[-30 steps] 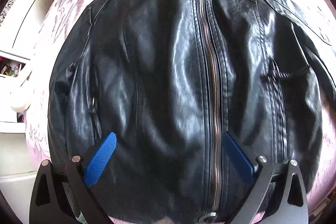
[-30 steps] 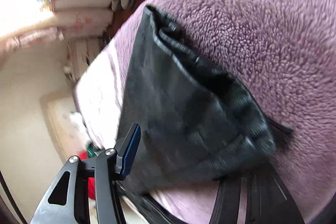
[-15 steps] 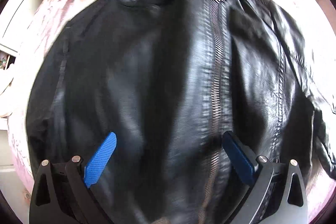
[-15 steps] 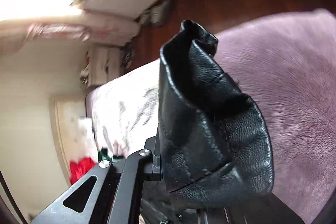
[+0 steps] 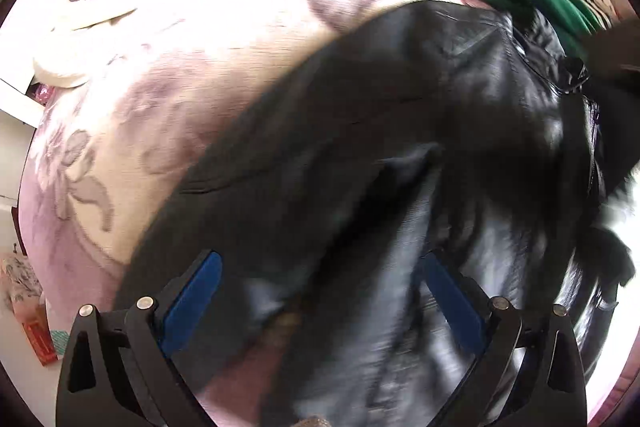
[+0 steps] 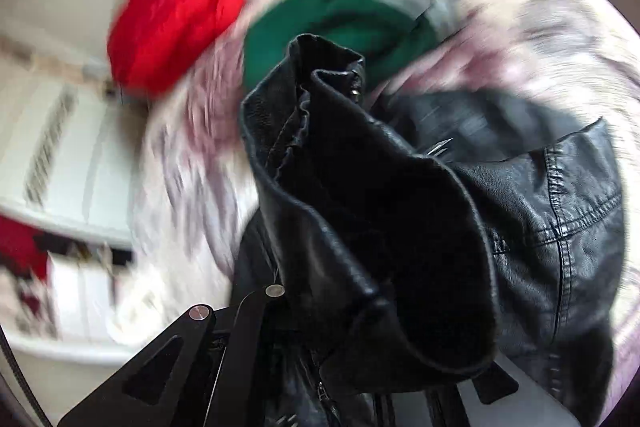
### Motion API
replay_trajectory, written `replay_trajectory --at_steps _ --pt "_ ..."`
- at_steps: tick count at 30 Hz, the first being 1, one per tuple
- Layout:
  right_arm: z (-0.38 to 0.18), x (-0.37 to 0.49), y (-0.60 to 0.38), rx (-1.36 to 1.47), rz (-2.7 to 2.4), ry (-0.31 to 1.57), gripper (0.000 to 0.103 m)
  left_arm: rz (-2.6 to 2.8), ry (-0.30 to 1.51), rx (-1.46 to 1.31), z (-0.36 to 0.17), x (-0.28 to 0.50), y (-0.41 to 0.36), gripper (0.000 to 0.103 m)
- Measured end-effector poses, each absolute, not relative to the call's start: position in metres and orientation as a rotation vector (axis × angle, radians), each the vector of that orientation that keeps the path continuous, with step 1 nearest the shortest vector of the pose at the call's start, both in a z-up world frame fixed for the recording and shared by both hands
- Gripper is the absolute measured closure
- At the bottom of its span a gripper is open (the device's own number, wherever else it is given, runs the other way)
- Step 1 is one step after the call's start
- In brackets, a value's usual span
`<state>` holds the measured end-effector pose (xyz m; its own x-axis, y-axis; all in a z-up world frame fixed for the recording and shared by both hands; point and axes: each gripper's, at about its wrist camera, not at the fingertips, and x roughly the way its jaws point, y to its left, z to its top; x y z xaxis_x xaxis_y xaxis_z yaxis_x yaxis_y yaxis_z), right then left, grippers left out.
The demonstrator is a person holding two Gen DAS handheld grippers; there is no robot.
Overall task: Fold large clothes
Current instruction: 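Lift the sleeve with the right tool and fold it across the jacket body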
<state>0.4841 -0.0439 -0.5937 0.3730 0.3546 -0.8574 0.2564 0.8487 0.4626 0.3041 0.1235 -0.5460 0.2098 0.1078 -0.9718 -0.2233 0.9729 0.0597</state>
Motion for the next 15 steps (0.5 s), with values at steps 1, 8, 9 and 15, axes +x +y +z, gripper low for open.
replay_trajectory --at_steps 1,8,9,15 --pt "-0.619 0.491 -0.008 0.506 0.118 1.282 0.098 0.228 1.337 -0.086 -0.546 0.298 0.131 0.000" --pt "-0.654 0.469 -0.004 0.745 0.247 1.457 0.041 0.209 1.386 -0.079 -0.550 0.252 0.139 0.000" --pt "-0.646 0.453 -0.025 0.825 0.249 1.429 0.034 0.210 1.394 -0.103 -0.550 0.251 0.143 0.000" --pt "-0.662 0.326 -0.168 1.290 -0.077 1.299 0.034 0.201 1.402 -0.164 -0.540 0.257 0.126 0.000"
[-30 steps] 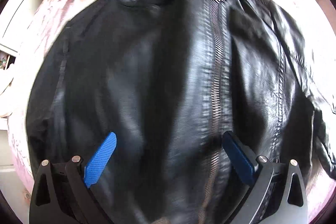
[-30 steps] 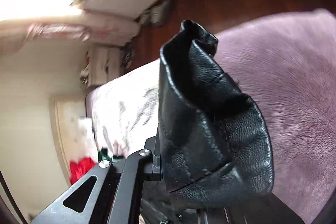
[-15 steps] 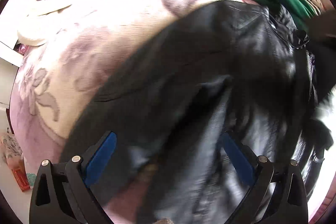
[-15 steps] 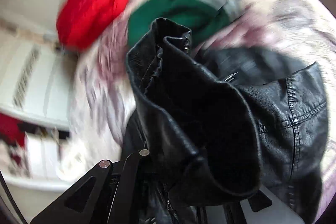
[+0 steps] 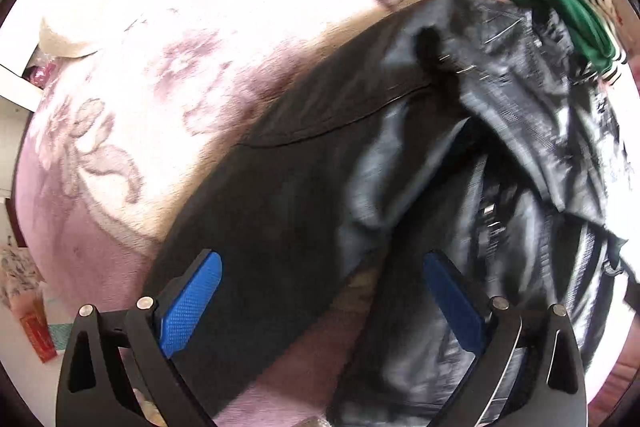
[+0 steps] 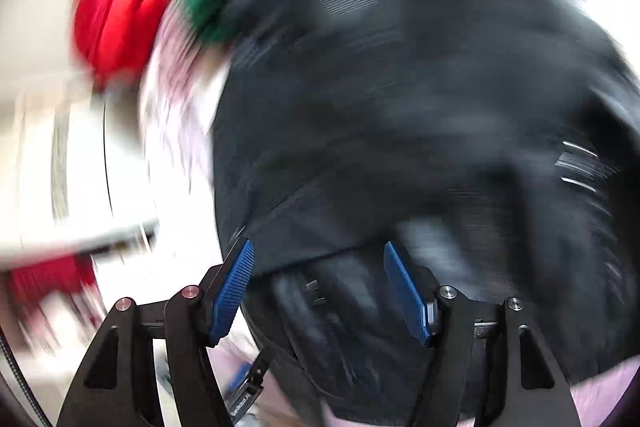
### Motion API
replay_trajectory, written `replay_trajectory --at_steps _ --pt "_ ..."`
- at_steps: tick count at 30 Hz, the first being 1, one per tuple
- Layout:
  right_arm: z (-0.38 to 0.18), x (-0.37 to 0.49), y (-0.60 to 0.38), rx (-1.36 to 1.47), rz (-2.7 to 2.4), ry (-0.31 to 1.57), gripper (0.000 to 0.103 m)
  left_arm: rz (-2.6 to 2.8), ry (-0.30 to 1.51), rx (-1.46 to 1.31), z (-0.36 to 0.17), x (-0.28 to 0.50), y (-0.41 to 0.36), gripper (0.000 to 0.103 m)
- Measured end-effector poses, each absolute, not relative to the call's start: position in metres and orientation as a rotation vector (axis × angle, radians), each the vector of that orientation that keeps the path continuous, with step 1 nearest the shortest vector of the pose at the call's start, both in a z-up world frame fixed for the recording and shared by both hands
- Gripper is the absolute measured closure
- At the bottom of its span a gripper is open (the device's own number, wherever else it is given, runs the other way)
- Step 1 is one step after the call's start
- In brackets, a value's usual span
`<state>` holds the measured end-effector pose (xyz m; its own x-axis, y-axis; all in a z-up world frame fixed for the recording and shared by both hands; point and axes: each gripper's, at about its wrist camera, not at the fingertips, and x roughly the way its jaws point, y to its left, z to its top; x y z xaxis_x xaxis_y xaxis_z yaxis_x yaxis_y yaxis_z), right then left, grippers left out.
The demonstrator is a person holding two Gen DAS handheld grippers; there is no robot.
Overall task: Fold large clothes
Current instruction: 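Lift the sleeve with the right tool and fold it across the jacket body, then open the right tool and release the folded sleeve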
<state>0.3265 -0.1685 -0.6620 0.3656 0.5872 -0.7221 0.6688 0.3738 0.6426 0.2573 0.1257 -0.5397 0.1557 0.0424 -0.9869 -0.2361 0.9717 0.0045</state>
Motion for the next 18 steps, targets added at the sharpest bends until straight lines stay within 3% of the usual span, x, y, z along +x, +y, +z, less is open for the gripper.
replay_trajectory --at_steps 5,7,10,18 --pt "-0.725 0.297 -0.272 1.704 -0.192 1.019 0.034 0.172 1.371 -0.152 -0.537 0.290 0.084 0.000" --pt "-0.742 0.300 -0.293 1.835 -0.170 0.906 0.043 0.171 1.375 -0.148 -0.541 0.305 0.069 0.000" --pt "-0.741 0.302 -0.330 1.842 -0.165 0.847 0.044 0.223 1.391 -0.147 -0.551 0.328 0.054 0.000" --pt "-0.717 0.358 -0.319 1.490 -0.129 1.306 0.044 0.353 1.464 -0.083 -0.603 0.370 0.035 0.000"
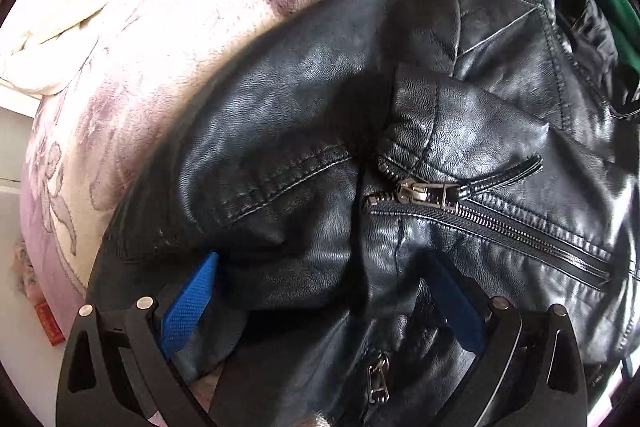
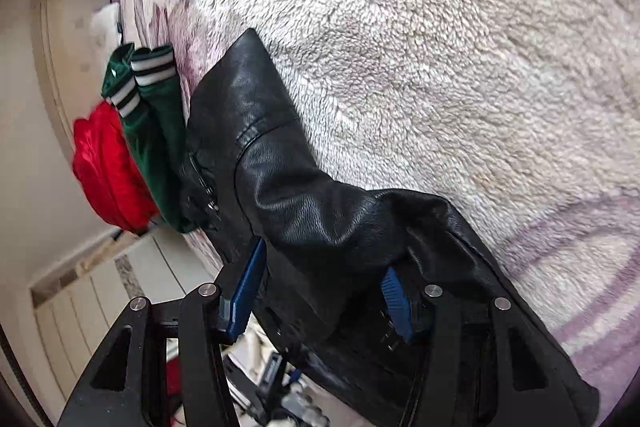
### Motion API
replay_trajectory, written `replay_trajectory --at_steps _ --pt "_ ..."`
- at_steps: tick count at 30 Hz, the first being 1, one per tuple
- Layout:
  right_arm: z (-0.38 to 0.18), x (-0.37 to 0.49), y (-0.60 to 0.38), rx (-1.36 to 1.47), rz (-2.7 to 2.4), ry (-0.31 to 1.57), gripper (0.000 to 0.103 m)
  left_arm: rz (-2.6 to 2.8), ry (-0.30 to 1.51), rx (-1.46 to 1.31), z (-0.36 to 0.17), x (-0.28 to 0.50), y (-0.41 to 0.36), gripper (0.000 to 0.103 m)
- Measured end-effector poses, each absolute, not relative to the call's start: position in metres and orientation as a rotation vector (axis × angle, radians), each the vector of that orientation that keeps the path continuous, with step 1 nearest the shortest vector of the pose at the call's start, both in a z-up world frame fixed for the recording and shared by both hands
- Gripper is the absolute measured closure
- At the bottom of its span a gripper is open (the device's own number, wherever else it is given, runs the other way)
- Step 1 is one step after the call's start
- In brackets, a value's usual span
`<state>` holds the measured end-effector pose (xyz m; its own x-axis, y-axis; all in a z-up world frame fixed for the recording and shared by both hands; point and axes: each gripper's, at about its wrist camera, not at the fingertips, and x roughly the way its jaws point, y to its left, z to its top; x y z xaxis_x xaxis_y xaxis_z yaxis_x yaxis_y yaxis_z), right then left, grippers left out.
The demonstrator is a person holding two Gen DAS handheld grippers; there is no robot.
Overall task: Fold large clothes
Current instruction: 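Open the right tool and release the folded sleeve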
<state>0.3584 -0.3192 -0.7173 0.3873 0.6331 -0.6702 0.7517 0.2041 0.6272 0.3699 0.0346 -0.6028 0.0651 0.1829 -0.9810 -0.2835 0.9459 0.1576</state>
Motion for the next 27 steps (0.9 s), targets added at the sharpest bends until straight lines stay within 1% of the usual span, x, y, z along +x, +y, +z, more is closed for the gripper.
replay_trajectory --at_steps 2,3,6,8,10,11,12,13,15,17,18,19,21,22,24,27 --pt "-0.682 0.366 -0.317 1.301 -0.119 1.325 0.044 0.353 1.454 -0.072 -0.600 0.369 0.033 0.000" --pt "-0.668 0.368 -0.298 1.179 -0.116 1.337 0.044 0.354 1.450 -0.068 -0.599 0.368 0.032 0.000" --pt "-0.632 0.380 -0.287 0.914 -0.051 1.303 0.044 0.359 1.448 -0.057 -0.594 0.360 0.027 0.000" --pt "-0.635 0.396 -0.270 0.792 0.007 1.336 0.048 0.364 1.446 -0.062 -0.594 0.358 0.027 0.000" --pt "-0.665 0.413 -0.256 0.692 0.000 1.436 0.050 0.365 1.441 -0.065 -0.593 0.356 0.027 0.000" --pt "-0.685 0.424 -0.250 0.616 -0.024 1.508 0.054 0.363 1.436 -0.068 -0.592 0.354 0.026 0.000" --pt "-0.692 0.429 -0.247 0.580 -0.040 1.531 0.064 0.359 1.429 -0.070 -0.590 0.352 0.026 0.000" --pt "-0.694 0.436 -0.244 0.564 -0.048 1.547 0.064 0.356 1.422 -0.077 -0.588 0.348 0.027 0.000" --pt "-0.680 0.444 -0.239 0.546 -0.068 1.562 0.064 0.343 1.417 -0.136 -0.577 0.331 0.038 0.000" --pt "-0.648 0.439 -0.235 0.587 -0.028 1.477 0.064 0.308 1.391 -0.292 -0.553 0.296 0.053 0.000" --pt "-0.635 0.438 -0.230 0.617 0.009 1.440 0.059 0.305 1.378 -0.347 -0.544 0.278 0.059 0.000" --pt "-0.624 0.433 -0.225 0.646 0.038 1.422 0.052 0.313 1.363 -0.419 -0.531 0.250 0.071 0.000" --pt "-0.612 0.419 -0.213 0.697 0.076 1.410 0.041 0.355 1.343 -0.533 -0.516 0.204 0.094 0.000" --pt "-0.609 0.410 -0.203 0.717 0.089 1.419 0.041 0.394 1.330 -0.621 -0.513 0.173 0.113 0.000" --pt "-0.615 0.395 -0.182 0.747 0.092 1.468 0.041 0.464 1.312 -0.789 -0.518 0.128 0.147 0.000" --pt "-0.643 0.383 -0.156 0.801 0.062 1.544 0.040 0.559 1.251 -1.064 -0.558 0.066 0.201 0.001"
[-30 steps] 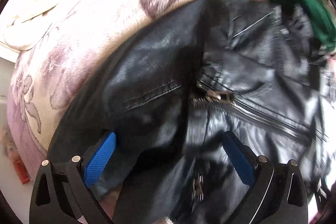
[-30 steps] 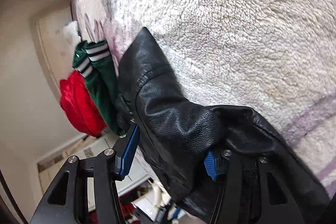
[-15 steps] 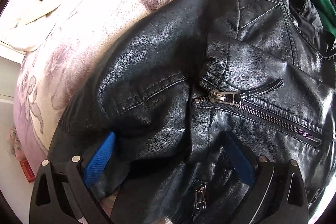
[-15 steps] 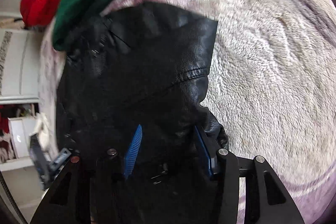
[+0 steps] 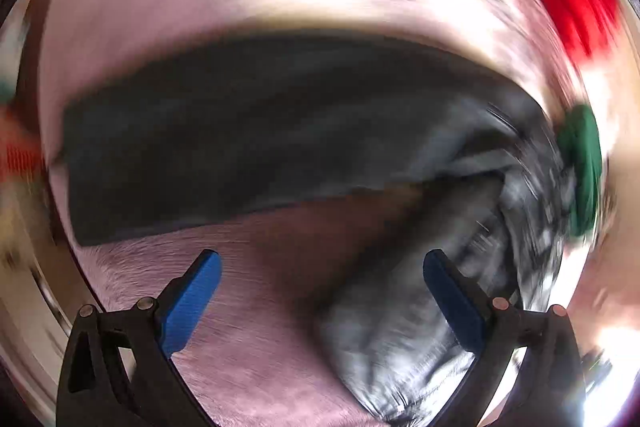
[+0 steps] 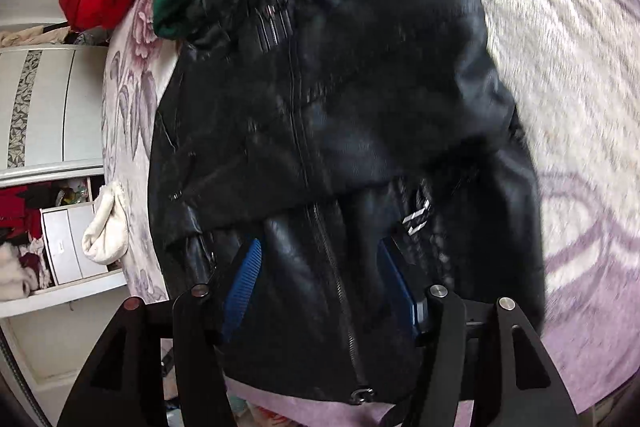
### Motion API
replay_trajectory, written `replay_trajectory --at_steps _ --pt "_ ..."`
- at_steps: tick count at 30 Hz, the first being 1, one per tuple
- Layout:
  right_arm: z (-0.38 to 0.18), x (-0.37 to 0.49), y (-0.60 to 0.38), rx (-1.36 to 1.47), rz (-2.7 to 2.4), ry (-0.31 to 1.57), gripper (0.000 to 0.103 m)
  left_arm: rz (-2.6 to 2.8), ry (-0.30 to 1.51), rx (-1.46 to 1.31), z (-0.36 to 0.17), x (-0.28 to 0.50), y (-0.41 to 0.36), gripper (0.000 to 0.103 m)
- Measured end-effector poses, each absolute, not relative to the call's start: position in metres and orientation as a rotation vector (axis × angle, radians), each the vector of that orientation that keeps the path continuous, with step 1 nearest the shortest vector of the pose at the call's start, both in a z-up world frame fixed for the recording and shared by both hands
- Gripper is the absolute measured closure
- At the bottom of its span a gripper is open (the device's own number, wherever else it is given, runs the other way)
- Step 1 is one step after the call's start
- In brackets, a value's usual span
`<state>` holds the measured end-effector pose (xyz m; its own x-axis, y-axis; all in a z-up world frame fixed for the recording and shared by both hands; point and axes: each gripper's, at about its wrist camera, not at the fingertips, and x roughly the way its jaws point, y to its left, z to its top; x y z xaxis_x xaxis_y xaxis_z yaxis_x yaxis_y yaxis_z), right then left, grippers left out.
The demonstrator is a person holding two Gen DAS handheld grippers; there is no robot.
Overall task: Fold large clothes
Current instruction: 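Open the right tool and release the folded sleeve, then grasp the other sleeve cuff with the left tool and lift it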
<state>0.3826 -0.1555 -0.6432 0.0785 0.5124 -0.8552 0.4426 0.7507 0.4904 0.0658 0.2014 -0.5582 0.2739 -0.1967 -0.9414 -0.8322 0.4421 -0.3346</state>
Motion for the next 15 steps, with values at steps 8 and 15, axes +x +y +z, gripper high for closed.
replay_trajectory --at_steps 8,15 --pt "-0.663 0.358 -0.094 0.950 -0.037 1.547 0.040 0.828 0.928 -1.476 -0.596 0.004 0.264 0.033" --pt "-0.670 0.365 -0.049 0.783 -0.053 1.557 0.040 0.910 0.834 -1.427 -0.579 0.000 0.316 0.097"
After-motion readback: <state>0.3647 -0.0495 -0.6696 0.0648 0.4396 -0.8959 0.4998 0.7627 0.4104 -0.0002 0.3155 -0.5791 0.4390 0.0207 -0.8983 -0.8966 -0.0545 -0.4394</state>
